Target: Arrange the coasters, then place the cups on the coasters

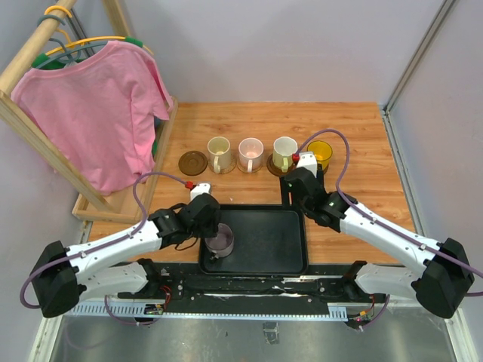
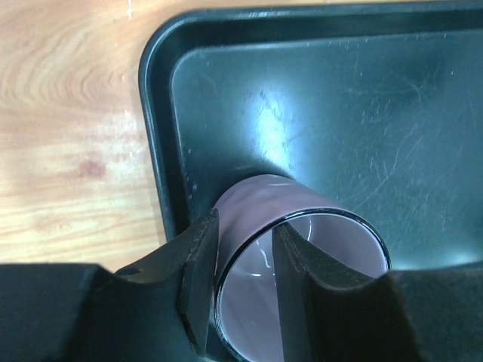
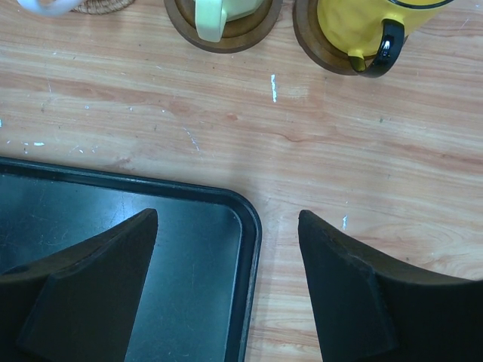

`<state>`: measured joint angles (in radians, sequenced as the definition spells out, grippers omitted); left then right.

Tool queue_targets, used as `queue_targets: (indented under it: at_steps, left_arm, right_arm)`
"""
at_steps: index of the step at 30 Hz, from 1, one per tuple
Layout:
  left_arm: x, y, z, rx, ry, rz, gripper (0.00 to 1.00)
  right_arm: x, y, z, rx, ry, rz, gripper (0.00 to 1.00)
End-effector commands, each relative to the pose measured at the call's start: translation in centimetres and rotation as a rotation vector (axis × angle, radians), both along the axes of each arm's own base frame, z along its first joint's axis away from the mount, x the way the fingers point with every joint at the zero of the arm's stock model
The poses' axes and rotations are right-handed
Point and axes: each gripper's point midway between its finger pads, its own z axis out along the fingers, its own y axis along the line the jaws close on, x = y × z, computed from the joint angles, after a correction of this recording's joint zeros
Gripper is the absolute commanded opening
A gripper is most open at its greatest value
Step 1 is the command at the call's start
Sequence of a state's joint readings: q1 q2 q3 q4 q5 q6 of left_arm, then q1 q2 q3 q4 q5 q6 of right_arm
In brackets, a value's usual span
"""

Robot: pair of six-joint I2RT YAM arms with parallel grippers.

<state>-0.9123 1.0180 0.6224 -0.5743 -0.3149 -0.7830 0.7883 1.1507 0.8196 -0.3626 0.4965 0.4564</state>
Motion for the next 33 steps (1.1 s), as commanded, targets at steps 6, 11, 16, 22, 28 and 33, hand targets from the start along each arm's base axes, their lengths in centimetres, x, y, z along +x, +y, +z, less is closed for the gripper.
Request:
queue_targets:
  at_steps: [6, 11, 16, 22, 28, 33]
  left_arm:
    - [6.0, -2.2, 1.9, 0.082, -0.234, -0.006, 0.41]
    - [7.7, -2.5, 4.3, 0.114, -0.302, 0.003, 0.54]
    - [6.8, -2.7, 6.3, 0.058, -0.313, -0.037, 0.74]
    - [3.6, -1.8, 5.8, 0.003, -0.206, -0.078, 0.83]
    - [0.2, -0.4, 4.1, -0.065, -0.099, -0.074, 0.83]
    - [-1.7, -0.3, 3.3, -0.126, -0.043, -0.084, 0.79]
  right_arm:
    - [0.2, -0.6, -0.3, 0.01, -0.004, -0.025, 0.77]
    - [0.1, -0.7, -0.2, 0.01, -0.006, -0.02, 0.77]
    - [0.0, -0.9, -0.1, 0.014, -0.013, -0.024, 0.77]
    - [0.0, -0.6, -0.3, 0.022, -0.001, -0.018, 0.77]
    - [-0.1, -0.3, -0.4, 0.034, 0.009, -0.01, 0.77]
    - [-0.2, -0.1, -0.4, 0.045, 0.014, -0.007, 0.77]
